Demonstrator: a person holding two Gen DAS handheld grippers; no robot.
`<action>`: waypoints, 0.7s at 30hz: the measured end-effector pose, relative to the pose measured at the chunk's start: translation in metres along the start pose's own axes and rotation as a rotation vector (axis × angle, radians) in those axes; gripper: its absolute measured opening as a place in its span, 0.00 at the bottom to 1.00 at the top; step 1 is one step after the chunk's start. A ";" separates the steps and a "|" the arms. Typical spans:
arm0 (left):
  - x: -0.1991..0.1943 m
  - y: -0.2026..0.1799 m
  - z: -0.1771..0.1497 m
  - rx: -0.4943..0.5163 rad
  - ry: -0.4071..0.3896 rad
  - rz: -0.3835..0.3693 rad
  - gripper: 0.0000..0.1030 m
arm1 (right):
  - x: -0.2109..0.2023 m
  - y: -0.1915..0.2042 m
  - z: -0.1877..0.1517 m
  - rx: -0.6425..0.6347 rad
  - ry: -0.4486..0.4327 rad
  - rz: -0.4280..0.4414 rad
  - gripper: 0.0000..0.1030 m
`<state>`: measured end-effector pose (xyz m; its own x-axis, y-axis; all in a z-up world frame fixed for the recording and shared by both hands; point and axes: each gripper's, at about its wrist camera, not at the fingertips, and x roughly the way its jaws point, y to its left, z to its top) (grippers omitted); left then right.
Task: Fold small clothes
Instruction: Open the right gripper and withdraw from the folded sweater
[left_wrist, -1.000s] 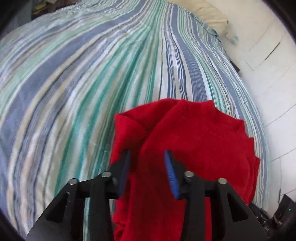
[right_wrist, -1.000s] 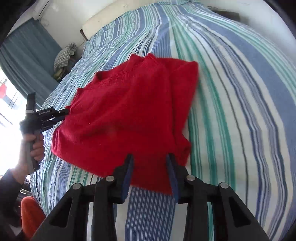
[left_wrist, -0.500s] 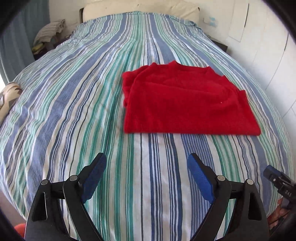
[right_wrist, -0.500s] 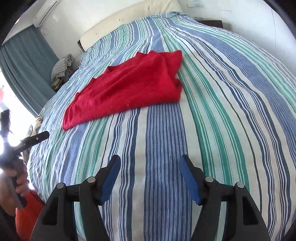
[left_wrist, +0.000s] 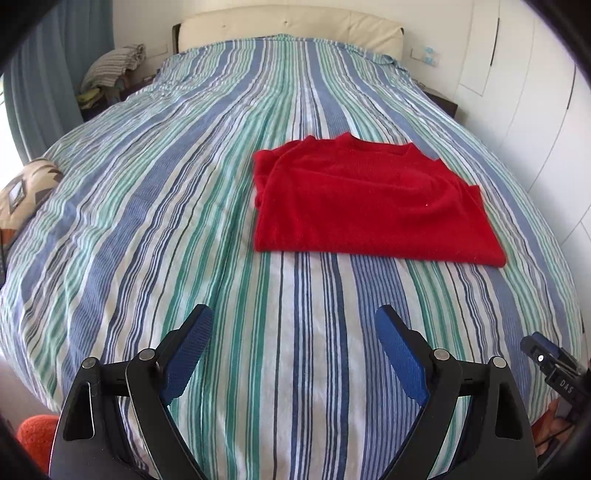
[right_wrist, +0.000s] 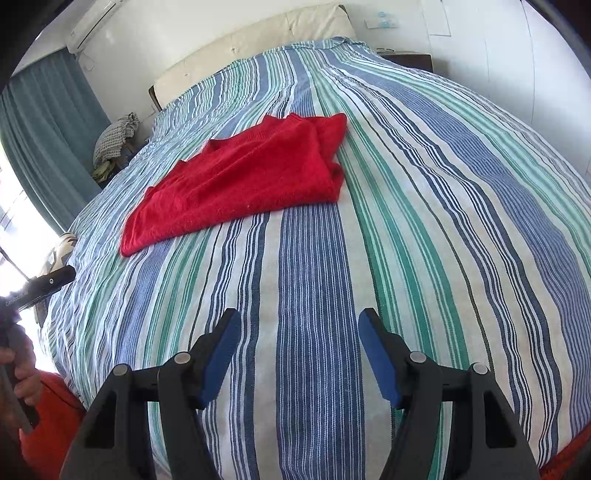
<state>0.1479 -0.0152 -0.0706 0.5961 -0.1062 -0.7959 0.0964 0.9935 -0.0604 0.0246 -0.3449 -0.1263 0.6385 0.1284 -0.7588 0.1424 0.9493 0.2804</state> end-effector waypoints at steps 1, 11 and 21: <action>0.000 0.000 0.000 -0.002 0.000 0.003 0.88 | 0.000 0.000 0.000 0.001 0.001 0.001 0.64; 0.040 0.023 -0.019 -0.022 0.045 0.068 0.88 | 0.004 -0.008 -0.004 -0.007 0.001 -0.044 0.64; 0.084 0.044 -0.067 0.013 0.005 0.130 1.00 | 0.033 0.005 -0.022 -0.149 0.036 -0.164 0.87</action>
<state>0.1487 0.0222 -0.1809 0.6004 0.0239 -0.7993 0.0285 0.9983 0.0512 0.0301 -0.3298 -0.1631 0.5882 -0.0232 -0.8084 0.1267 0.9899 0.0638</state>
